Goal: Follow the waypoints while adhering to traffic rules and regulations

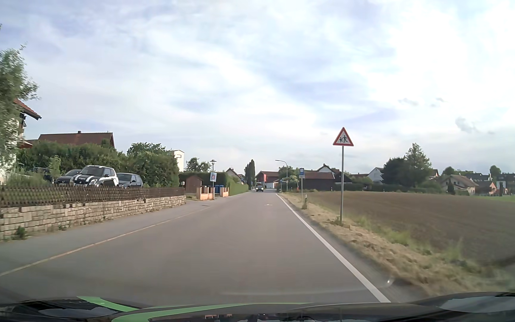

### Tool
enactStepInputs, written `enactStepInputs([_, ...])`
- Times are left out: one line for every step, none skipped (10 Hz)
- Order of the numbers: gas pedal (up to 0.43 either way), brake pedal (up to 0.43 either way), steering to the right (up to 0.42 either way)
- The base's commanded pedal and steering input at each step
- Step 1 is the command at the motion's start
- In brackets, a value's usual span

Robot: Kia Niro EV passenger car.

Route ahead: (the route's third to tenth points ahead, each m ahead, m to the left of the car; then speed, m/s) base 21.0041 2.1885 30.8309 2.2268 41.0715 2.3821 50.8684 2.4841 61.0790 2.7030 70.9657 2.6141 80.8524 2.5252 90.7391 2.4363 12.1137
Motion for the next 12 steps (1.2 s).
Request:
enactStepInputs([0.130, 0.000, 0.001])
enactStepInputs([0.118, 0.000, 0.001])
enactStepInputs([0.118, 0.000, 0.002])
enactStepInputs([0.118, 0.000, 0.001])
enactStepInputs([0.118, 0.000, 0.001])
enactStepInputs([0.087, 0.000, 0.002])
enactStepInputs([0.079, 0.000, 0.001])
enactStepInputs([0.087, 0.000, 0.000])
enactStepInputs([0.087, 0.000, 0.000])
enactStepInputs([0.087, 0.000, 0.000])
enactStepInputs([0.087, 0.000, 0.000])
enactStepInputs([0.087, 0.000, 0.000])
